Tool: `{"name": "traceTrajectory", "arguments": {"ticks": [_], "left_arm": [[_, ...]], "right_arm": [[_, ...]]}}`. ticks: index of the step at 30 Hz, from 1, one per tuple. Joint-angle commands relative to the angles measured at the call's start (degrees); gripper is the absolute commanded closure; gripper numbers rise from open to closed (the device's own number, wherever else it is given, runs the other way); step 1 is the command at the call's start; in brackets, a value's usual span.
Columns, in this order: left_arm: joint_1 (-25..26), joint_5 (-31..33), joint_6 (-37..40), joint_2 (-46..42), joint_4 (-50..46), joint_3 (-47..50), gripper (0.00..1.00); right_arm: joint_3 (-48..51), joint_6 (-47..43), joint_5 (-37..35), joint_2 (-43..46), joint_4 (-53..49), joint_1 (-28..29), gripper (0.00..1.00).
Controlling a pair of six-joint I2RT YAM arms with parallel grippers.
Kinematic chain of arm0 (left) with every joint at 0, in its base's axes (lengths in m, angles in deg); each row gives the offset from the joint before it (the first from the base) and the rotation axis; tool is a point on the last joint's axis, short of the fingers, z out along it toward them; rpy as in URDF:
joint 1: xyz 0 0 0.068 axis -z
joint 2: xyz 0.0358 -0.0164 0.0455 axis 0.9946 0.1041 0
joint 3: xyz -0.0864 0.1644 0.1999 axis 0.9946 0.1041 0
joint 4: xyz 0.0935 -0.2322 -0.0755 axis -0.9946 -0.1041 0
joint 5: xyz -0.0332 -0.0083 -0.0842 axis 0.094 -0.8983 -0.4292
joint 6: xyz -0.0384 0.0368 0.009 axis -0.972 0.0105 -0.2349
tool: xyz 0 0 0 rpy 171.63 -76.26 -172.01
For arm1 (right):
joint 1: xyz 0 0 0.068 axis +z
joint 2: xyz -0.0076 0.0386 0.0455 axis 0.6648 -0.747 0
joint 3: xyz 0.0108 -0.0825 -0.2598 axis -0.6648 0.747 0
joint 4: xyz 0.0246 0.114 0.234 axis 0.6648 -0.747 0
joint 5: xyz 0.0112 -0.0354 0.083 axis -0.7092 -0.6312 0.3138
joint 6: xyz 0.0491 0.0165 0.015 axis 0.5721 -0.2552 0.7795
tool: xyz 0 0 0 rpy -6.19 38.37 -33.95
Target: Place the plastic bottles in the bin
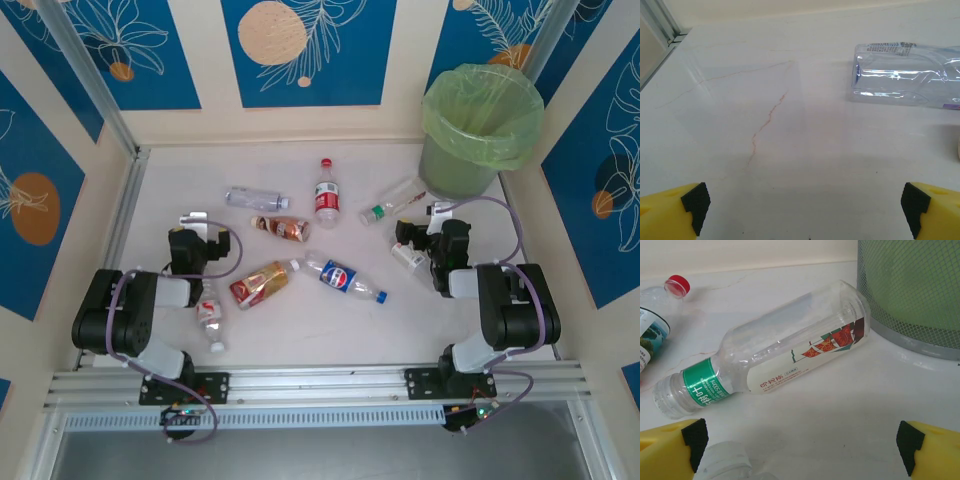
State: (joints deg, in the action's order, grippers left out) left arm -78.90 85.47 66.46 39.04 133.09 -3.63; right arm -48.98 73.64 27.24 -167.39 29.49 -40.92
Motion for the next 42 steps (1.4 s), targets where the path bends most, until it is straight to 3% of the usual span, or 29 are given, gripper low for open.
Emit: {"name": "traceTrajectory", "arguments": {"ticks": [1,27,36,42], "left_arm": [[0.05,-0.88,0.87,-0.26,0.73,-0.37,0.00],[0.06,-1.13,1.05,-0.40,0.76,-0.40,0.00],[0.09,0.28,0.64,-10.61,-18.66,-6.92,0.00],[0.21,6.94,-9.31,-20.48,-40.06,-13.89,0.00]], "right_arm": [[0.45,0.32,-1.11,0.32,1.01,-0.03,0.01],[-0.07,-0.43,3.18,0.49,-0.11,-0.78,0.01],[-3.66,-1.48,5.45,9.29,-13.50,-0.41,0.01],[-9.78,6.68,1.16,16.66,-29.82,-0.05,0.01]]}}
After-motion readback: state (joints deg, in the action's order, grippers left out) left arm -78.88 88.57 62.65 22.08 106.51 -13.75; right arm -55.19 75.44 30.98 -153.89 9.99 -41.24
